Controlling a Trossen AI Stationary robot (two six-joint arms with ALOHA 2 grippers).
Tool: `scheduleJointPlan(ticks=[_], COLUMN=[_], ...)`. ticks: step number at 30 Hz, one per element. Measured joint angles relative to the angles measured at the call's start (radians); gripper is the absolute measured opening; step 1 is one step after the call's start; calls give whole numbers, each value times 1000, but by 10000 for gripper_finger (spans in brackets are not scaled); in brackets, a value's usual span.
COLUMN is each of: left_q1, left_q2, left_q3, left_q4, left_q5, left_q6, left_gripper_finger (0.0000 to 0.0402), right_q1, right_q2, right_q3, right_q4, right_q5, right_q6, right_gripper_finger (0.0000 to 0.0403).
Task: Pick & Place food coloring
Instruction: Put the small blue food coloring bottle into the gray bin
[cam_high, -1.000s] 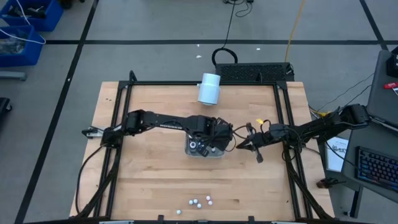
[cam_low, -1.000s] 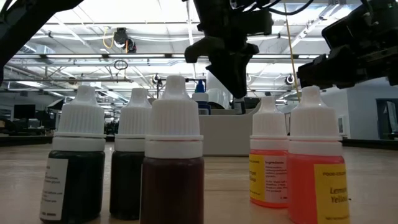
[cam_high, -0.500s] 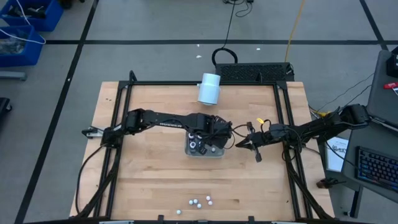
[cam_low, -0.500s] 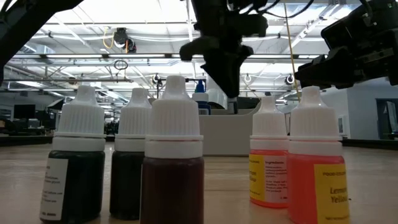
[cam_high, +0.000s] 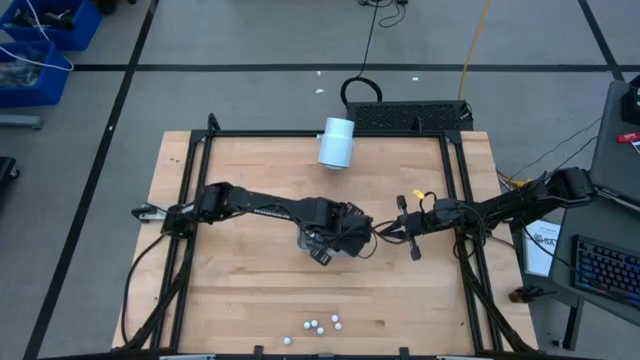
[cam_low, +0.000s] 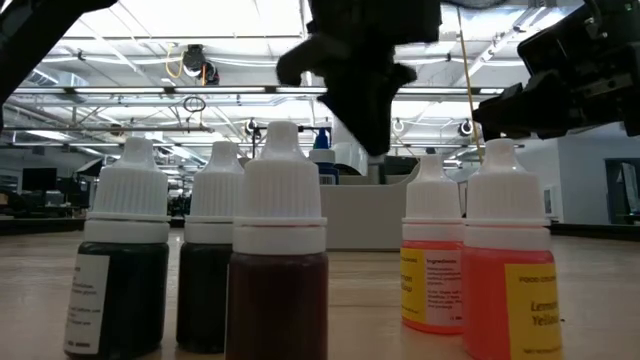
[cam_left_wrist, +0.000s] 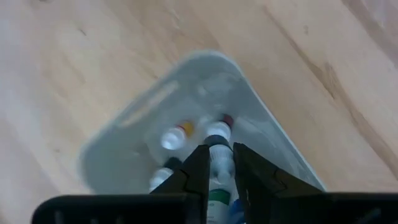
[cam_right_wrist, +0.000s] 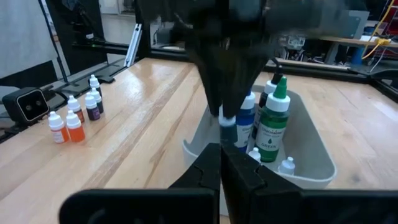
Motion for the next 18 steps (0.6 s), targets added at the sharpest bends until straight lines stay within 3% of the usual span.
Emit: scheduleJointPlan(ticks=[18], left_q1=[-4], left_q2=[79], left_q3=[-2], left_q4=[-20], left_q5=[7], left_q6=[-90], left_gripper_finger=[53], right_q1=[0], right_q2=[0], right_q3=[0], right_q4=[-5], right_q5=[-1], right_q6=[1], right_gripper_finger=[0])
